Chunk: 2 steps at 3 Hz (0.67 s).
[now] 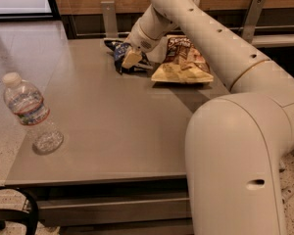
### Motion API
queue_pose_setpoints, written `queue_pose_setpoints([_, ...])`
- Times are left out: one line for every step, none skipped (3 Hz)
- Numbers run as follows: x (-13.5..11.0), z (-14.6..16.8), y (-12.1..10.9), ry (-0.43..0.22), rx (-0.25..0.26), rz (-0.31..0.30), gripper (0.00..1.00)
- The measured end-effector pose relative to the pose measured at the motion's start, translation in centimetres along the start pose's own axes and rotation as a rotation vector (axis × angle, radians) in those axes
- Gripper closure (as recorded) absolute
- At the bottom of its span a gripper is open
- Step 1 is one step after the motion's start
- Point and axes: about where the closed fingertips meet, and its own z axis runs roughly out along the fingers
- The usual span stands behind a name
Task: Move blue chip bag near water bottle
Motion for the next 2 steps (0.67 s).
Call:
queue_pose_setpoints([-1.0, -4.9, 1.1, 0.050, 0.071, -0.038, 1.00])
queue_pose_setpoints([-2.5, -10.4, 2.6, 0.101, 0.153, -0.085, 1.00])
